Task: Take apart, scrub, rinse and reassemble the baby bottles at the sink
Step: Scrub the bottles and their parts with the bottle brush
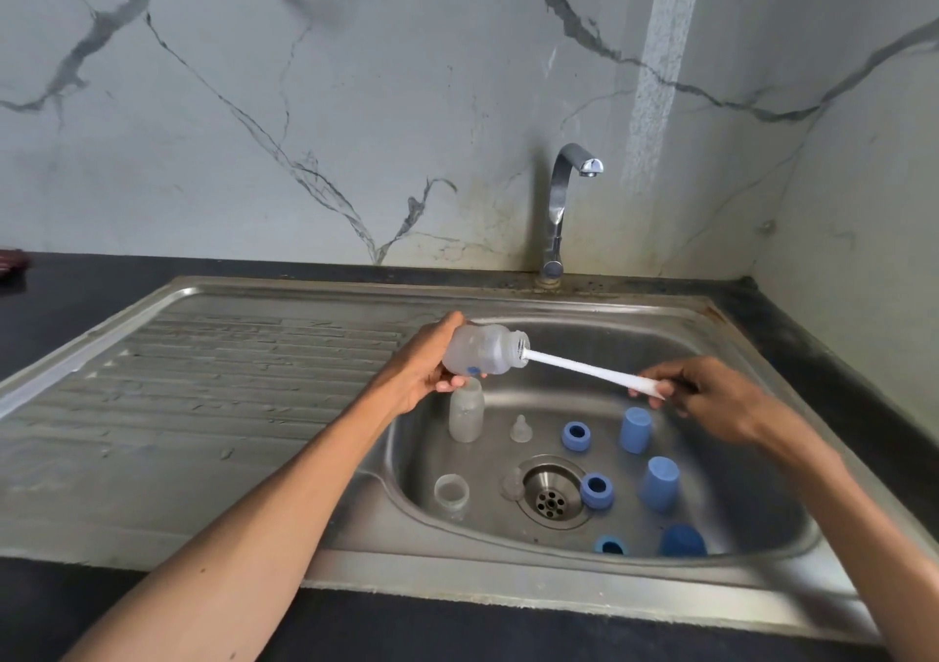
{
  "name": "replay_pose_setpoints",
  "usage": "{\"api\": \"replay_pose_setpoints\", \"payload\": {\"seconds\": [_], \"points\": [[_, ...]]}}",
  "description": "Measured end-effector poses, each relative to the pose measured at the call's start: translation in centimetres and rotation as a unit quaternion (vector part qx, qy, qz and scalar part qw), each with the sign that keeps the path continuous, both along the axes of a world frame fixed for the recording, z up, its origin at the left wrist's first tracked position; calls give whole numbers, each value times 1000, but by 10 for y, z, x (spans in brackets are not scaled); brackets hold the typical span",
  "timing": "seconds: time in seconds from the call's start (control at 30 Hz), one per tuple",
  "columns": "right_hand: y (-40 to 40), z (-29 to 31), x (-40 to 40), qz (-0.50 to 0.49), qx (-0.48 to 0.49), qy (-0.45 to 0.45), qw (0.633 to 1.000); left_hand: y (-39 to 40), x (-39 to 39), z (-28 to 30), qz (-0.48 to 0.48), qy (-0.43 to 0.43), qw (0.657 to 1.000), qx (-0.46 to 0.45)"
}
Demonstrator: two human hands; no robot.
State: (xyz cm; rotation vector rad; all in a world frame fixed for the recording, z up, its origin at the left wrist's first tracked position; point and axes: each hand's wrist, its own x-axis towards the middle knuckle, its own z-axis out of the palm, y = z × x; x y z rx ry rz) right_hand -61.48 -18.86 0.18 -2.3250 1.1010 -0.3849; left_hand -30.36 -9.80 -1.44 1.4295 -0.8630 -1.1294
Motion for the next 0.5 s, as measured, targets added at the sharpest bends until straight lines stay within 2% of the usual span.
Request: {"api": "replay_pose_setpoints", "payload": {"seconds": [0.07,0.2,0.3,0.37,0.43,0.5], "points": [[0,-4,4,14,29,15,999,-2,-2,-1,38,7,997,-68],[2,-9,7,30,121,-26,992,-8,-8,-2,81,42,971,-220],[7,-8,13,26,107,-35,993,-12,-13,0,130,48,959,-249],[5,-5,12,-12,39,-28,999,-14,-13,2,149,56,969,-190],[5,1,8,-83,-37,-28,996,-14,-13,3,130,85,986,-52],[8,6,5,-130,-107,-38,985,-10,-12,3,70,96,990,77]]}}
